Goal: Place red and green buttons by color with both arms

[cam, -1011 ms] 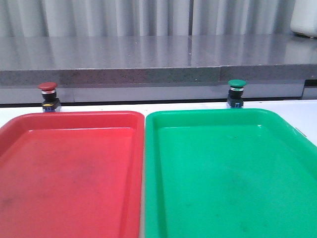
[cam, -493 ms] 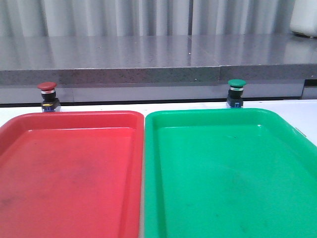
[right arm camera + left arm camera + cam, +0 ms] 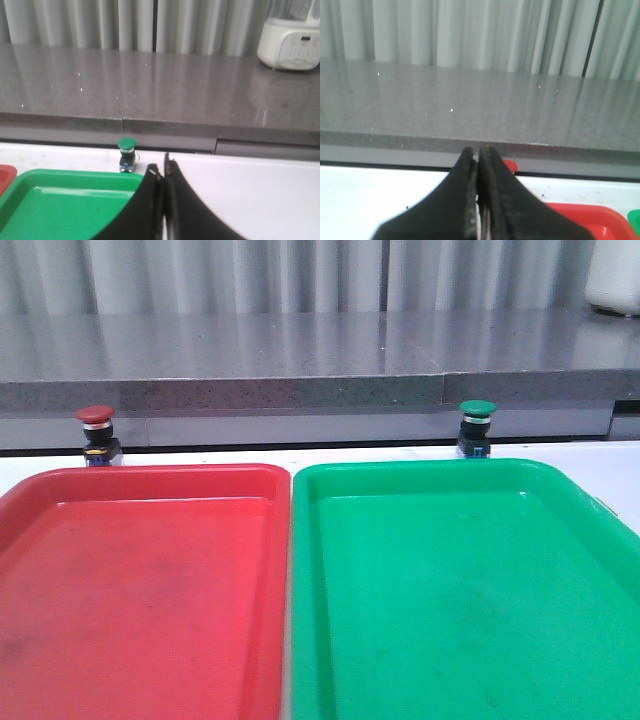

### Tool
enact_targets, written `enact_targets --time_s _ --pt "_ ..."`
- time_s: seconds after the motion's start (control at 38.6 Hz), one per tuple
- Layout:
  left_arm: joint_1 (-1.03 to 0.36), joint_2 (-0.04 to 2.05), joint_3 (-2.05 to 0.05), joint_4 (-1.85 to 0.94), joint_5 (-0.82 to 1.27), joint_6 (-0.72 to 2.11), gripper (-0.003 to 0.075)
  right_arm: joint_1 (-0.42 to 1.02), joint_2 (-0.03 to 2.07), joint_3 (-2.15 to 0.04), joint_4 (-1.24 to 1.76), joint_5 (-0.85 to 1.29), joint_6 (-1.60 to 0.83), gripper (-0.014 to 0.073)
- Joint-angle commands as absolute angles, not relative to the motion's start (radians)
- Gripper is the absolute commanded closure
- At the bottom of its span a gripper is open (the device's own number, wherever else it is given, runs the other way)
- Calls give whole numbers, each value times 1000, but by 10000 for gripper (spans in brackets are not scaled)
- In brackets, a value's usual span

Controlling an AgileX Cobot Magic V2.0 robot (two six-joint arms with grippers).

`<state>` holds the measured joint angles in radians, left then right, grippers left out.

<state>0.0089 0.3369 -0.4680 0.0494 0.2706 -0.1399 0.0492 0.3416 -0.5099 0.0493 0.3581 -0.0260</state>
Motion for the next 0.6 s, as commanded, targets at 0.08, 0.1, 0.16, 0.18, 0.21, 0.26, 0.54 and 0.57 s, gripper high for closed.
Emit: enact_targets --time_s 0.08,0.1,0.16,0.18,0.21,0.26,0.54,0.57 --pt "11 417 -525 36 214 -141 740 42 487 -576 44 303 -21 654" --pt "11 417 -525 36 214 -141 739 42 496 -576 44 303 -21 654" --pt "11 417 -525 36 214 -141 737 42 504 -576 44 303 -21 648" --pt "11 417 -525 36 214 -141 729 42 506 -576 44 303 -21 636" --pt "11 417 -525 36 214 -141 711 42 506 -576 44 304 -21 622" --pt "11 417 -525 36 214 -141 647 42 505 -576 44 303 -21 557" --pt "11 417 -525 36 214 -141 20 42 504 -576 44 304 -21 -57" --pt "11 417 -525 36 214 -141 42 42 504 -576 44 305 -21 -64"
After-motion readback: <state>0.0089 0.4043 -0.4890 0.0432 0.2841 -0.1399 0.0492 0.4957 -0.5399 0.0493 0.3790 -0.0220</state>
